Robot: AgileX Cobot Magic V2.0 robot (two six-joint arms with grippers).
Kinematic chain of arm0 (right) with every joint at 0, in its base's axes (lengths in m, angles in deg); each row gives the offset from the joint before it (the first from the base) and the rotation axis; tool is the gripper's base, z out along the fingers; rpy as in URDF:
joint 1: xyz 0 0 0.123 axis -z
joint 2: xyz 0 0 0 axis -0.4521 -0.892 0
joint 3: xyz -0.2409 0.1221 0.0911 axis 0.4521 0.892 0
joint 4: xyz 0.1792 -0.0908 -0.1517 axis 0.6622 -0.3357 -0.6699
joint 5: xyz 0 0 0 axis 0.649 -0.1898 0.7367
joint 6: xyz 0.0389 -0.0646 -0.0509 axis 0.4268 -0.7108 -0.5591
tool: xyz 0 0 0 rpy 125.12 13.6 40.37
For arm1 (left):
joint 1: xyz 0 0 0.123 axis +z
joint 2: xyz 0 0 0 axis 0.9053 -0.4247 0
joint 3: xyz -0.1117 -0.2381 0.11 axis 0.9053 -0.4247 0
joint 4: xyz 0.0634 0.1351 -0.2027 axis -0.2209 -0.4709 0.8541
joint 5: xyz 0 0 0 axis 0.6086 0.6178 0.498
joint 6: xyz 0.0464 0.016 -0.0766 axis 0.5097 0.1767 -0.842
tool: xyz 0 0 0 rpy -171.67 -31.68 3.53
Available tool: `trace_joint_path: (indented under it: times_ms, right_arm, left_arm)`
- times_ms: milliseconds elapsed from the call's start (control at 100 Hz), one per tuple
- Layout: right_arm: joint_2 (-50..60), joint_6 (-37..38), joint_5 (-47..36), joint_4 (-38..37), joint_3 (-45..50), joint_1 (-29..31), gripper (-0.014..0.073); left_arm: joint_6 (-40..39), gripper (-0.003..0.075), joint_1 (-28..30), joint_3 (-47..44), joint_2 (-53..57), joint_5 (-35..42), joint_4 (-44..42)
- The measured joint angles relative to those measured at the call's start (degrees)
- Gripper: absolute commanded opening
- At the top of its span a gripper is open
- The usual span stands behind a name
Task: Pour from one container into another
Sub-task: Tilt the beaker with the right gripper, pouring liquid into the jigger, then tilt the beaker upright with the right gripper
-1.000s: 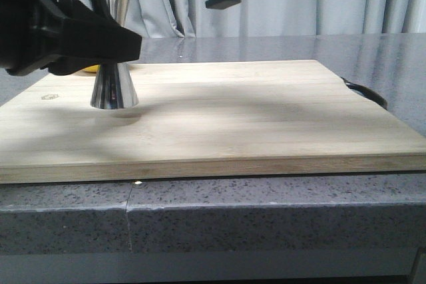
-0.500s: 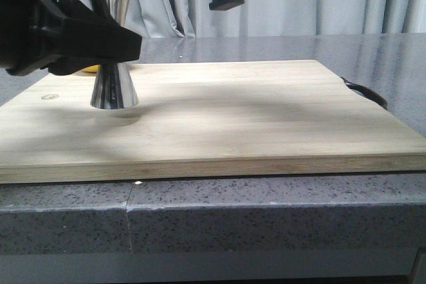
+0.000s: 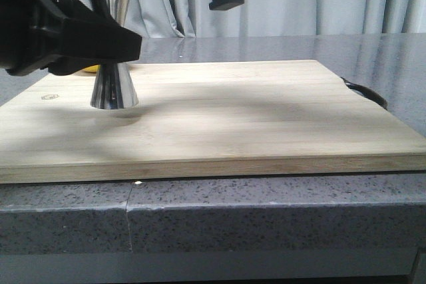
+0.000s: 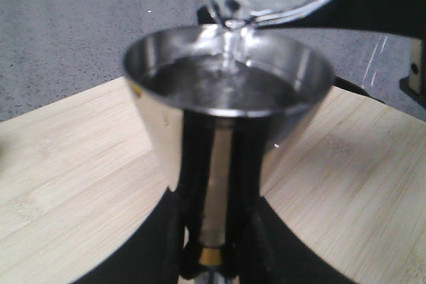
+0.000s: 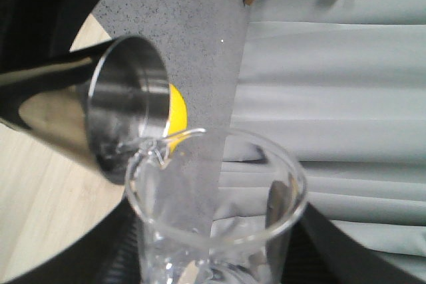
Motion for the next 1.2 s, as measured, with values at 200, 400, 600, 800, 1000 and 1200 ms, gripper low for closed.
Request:
trace_joint_path:
  times_ms: [200,400,600,800,1000,1200]
  right_arm:
    - [0.0,0.11,0.22,5.97,0.0,0.0,0.0239]
    - [0.0,0.11,0.66,9.89,0.0,0.0,0.0239]
    - [0.08,0.19,3.09,21.06,0.0,0.0,0.0239]
    - [0.97,0.83,6.67,37.09,0.0,0.0,0.0239]
    - [1.01,0.83,8.25,56.5,0.0,2.37,0.0239]
    - [1.01,0.83,8.47,70.61,0.44,7.74,0.0239]
  left_arm:
    - [-0.07,-0.0019,0.0,0.0,0.0,0.0,0.0]
    - [-0.07,-0.002,0.0,0.0,0.0,0.0,0.0]
    - [-0.07,-0.0019,0.0,0.0,0.0,0.0,0.0]
    - [-0.07,-0.0019,0.0,0.0,0.0,0.0,0.0]
    - [-0.07,-0.0019,0.0,0.0,0.0,0.0,0.0]
    - [-0.07,-0.002,0.0,0.0,0.0,0.0,0.0]
